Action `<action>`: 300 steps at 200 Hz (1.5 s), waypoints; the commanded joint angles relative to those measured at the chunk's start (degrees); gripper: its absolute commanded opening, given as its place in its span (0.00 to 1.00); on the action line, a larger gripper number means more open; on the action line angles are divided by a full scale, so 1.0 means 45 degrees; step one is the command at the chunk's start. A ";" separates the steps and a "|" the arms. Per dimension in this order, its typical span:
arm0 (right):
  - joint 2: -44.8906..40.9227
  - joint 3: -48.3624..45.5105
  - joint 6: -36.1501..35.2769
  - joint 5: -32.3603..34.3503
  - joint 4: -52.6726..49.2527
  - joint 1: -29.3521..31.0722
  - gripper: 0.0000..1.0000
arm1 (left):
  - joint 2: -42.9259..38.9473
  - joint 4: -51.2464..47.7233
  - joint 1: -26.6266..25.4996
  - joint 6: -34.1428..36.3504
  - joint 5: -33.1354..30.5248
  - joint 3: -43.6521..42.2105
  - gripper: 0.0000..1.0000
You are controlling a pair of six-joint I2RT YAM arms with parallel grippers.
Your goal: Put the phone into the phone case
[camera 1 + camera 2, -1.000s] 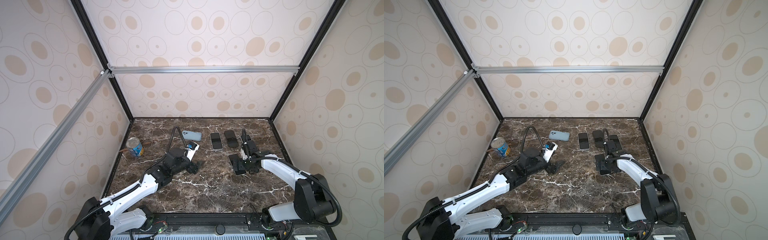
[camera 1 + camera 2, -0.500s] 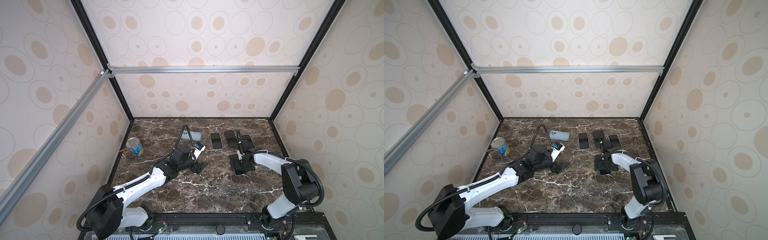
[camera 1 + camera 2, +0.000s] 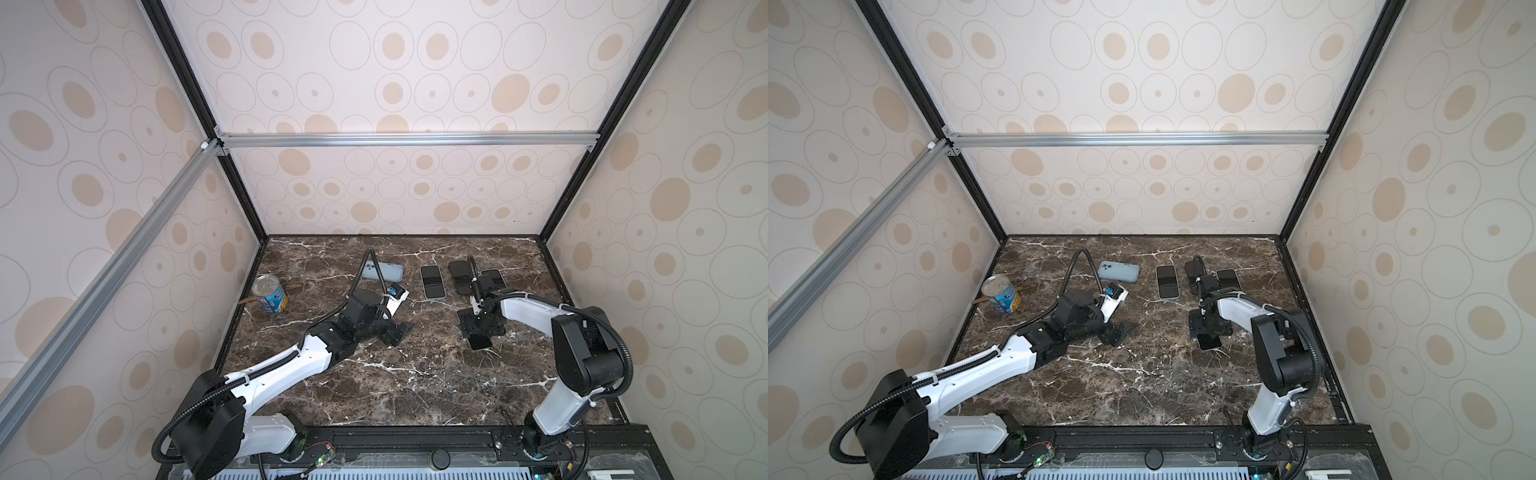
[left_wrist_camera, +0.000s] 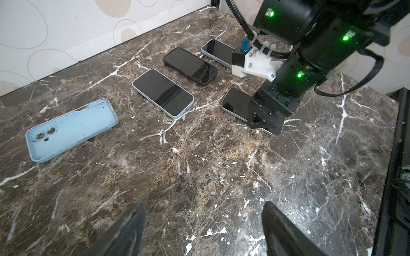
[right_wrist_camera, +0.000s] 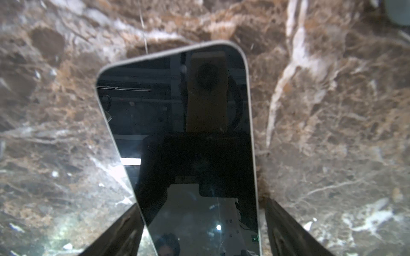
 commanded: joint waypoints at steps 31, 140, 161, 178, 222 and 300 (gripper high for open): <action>0.0529 -0.0040 -0.0243 -0.0371 -0.0416 -0.0027 0.72 | -0.0448 -0.0348 -0.0077 0.0219 -0.0492 -0.0064 0.83; -0.1268 -0.0673 -0.1116 -0.1416 0.0036 0.1393 0.66 | 0.0825 -0.2196 -0.0002 -0.0791 -0.0771 0.1387 0.85; -0.1706 -0.0815 -0.1298 -0.1321 0.0305 0.1952 0.65 | 0.1254 -0.2758 0.0087 -0.1095 -0.0762 0.1857 0.85; -0.2153 -0.0990 -0.1398 -0.1183 0.0673 0.2375 0.65 | 0.1517 -0.3061 0.0244 -0.1345 -0.0387 0.2154 0.85; -0.3572 -0.1757 -0.1291 -0.1098 0.2132 0.2984 0.64 | 0.1862 -0.2874 0.1129 -0.2510 0.1940 0.2424 0.86; -0.5993 -0.2590 -0.2015 -0.1667 0.3916 0.4041 0.64 | 0.2516 -0.1048 0.2540 -0.5005 0.6868 0.2109 0.83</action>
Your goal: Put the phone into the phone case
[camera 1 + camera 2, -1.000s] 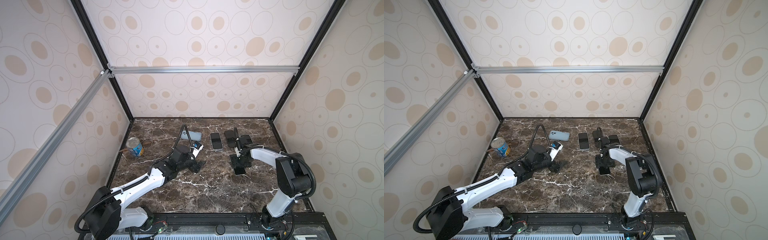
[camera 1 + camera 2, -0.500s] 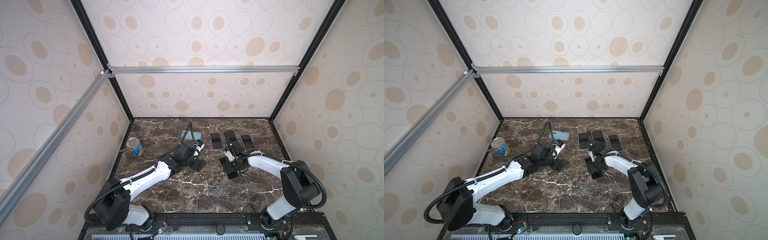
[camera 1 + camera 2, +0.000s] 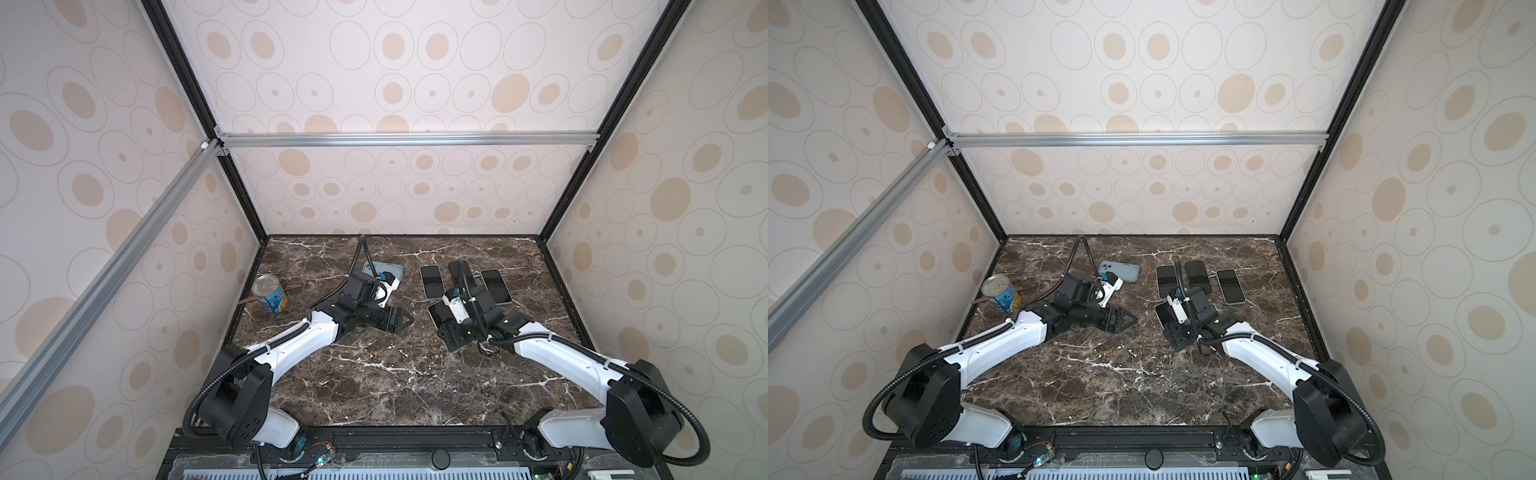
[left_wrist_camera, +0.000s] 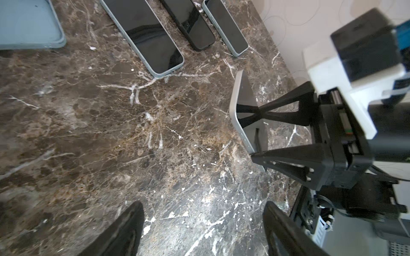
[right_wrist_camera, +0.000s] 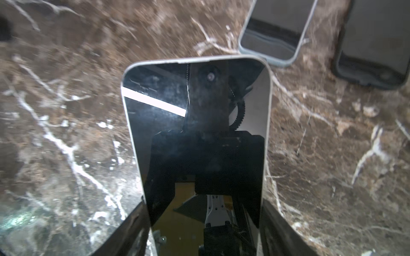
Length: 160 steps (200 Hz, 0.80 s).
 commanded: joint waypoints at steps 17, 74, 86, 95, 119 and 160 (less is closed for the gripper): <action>-0.0595 -0.0040 -0.0694 -0.0518 0.1058 0.0630 0.64 | 0.0120 0.1403 0.0344 -0.1448 0.2521 0.0010 0.82; -0.0242 0.0506 -0.1233 -0.0002 0.1086 0.1968 0.64 | 0.0344 0.1800 0.0412 -0.1812 0.3083 -0.0188 0.77; -0.0204 0.0603 -0.1316 0.0242 0.1151 0.2201 0.64 | 0.0466 0.1614 0.0428 -0.1748 0.2970 -0.0134 0.76; -0.0125 0.0698 -0.1299 0.0360 0.1137 0.2263 0.64 | 0.0561 0.1415 0.0438 -0.1648 0.2877 -0.0067 0.74; -0.0083 0.0768 -0.1319 0.0508 0.1221 0.2389 0.64 | 0.0762 0.1176 0.0459 -0.1586 0.2781 0.0032 0.71; -0.0261 0.0705 -0.1339 0.0054 0.1526 0.2511 0.64 | 0.0793 0.1458 0.0499 -0.1673 0.3216 -0.0045 0.53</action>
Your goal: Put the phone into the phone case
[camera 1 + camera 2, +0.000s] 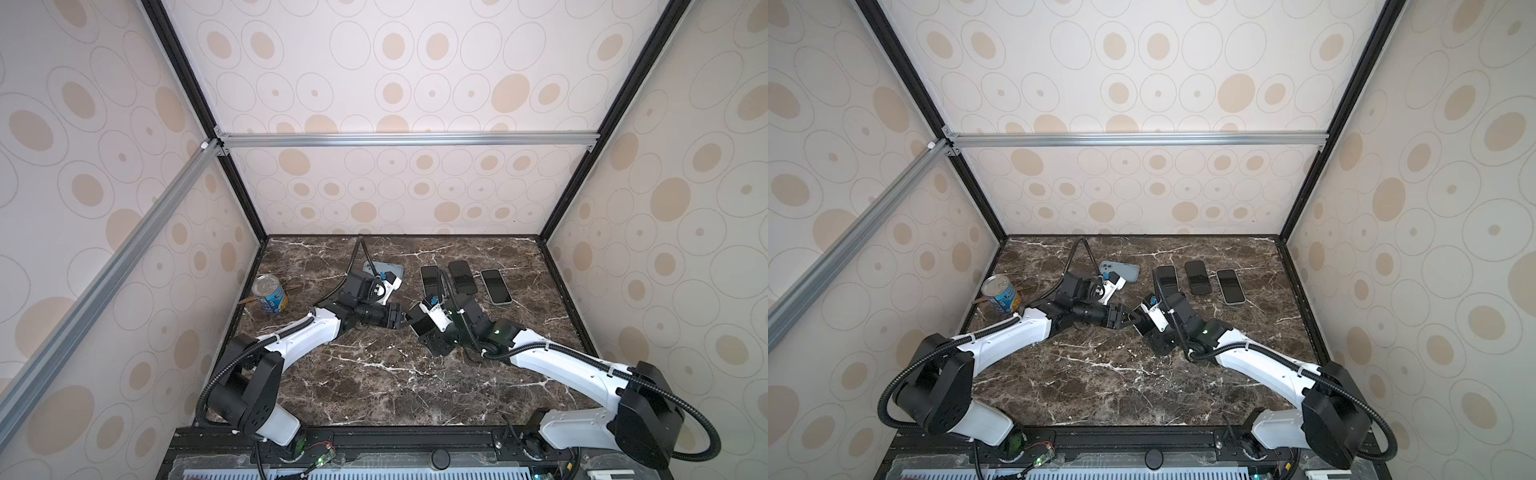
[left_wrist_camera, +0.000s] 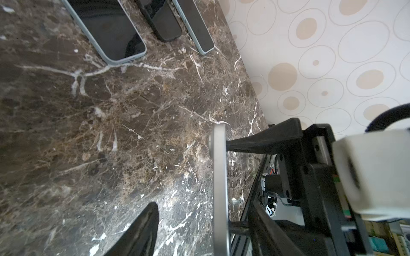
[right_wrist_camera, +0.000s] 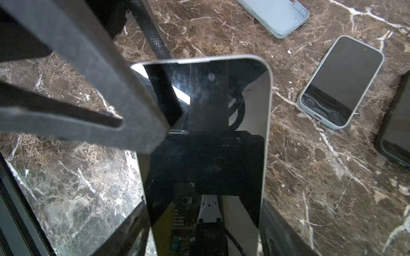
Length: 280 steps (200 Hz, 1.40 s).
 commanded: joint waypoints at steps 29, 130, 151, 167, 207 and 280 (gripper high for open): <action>-0.0154 0.0369 -0.0313 -0.0391 0.0721 0.0205 0.63 | 0.0032 0.0397 0.0163 -0.0112 0.0796 0.0009 0.41; -0.0423 0.0391 -0.0093 0.0108 0.0993 0.0342 0.66 | 0.0018 0.0517 0.0267 -0.0057 0.1047 -0.0013 0.03; -0.0576 0.0422 0.0023 0.0250 0.1000 0.0332 0.78 | -0.0056 0.0571 0.0317 -0.0074 0.1051 -0.0022 0.00; -0.0751 0.0474 0.0183 0.0329 0.1016 0.0339 1.00 | -0.0253 0.0848 0.0429 -0.0185 0.1019 -0.0137 0.00; -0.1806 0.0399 0.1050 0.0607 0.1685 0.0329 1.00 | -0.1544 0.2362 0.0858 -0.0627 0.0655 -0.0842 0.00; -0.5316 0.0110 0.2232 0.1269 0.3529 0.0072 1.00 | -0.4825 0.7650 0.1490 -0.2800 -0.0198 -0.2770 0.00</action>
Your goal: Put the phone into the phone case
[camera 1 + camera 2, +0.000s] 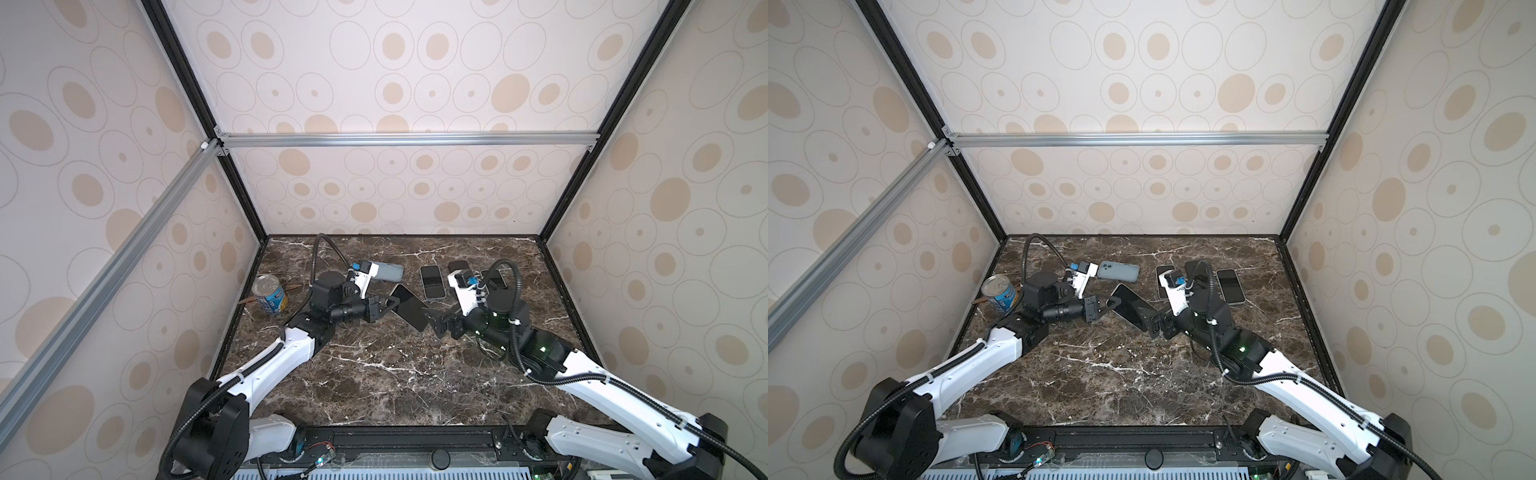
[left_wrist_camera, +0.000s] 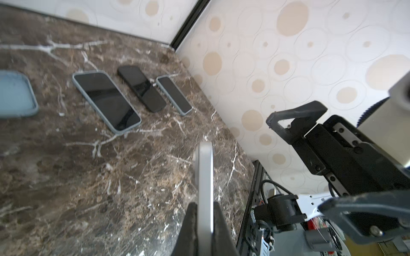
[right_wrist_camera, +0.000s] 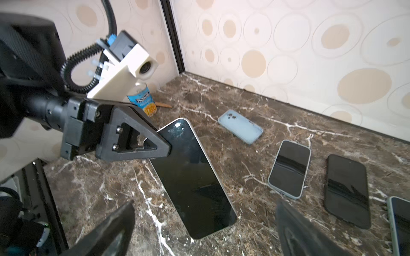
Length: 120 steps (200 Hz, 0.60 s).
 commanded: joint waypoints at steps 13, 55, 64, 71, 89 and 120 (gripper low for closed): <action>-0.1304 -0.0056 0.0853 -0.0249 0.1485 -0.0286 0.99 | -0.1652 0.5483 0.0266 -0.2258 -0.0329 -0.0989 0.00; -0.2036 -0.0093 0.2028 -0.1956 0.2793 -0.0833 0.82 | -0.3636 0.8530 0.0290 -0.2314 -0.0567 -0.1777 0.00; -0.2046 -0.0093 0.2149 -0.2481 0.3053 -0.0892 0.79 | -0.3998 0.9310 0.0298 -0.2430 -0.0692 -0.2107 0.00; -0.2023 -0.0128 0.2162 -0.2938 0.3243 -0.0911 0.77 | -0.4206 1.0079 0.0297 -0.2475 -0.0720 -0.2389 0.00; -0.1909 -0.0255 0.1879 -0.4199 0.3823 -0.0897 0.74 | -0.4615 1.2518 0.0300 -0.2403 -0.0854 -0.3400 0.00; -0.1736 -0.0744 0.1759 -0.6072 0.5175 -0.0908 0.70 | -0.4742 1.5145 0.0321 -0.3082 -0.0854 -0.4532 0.00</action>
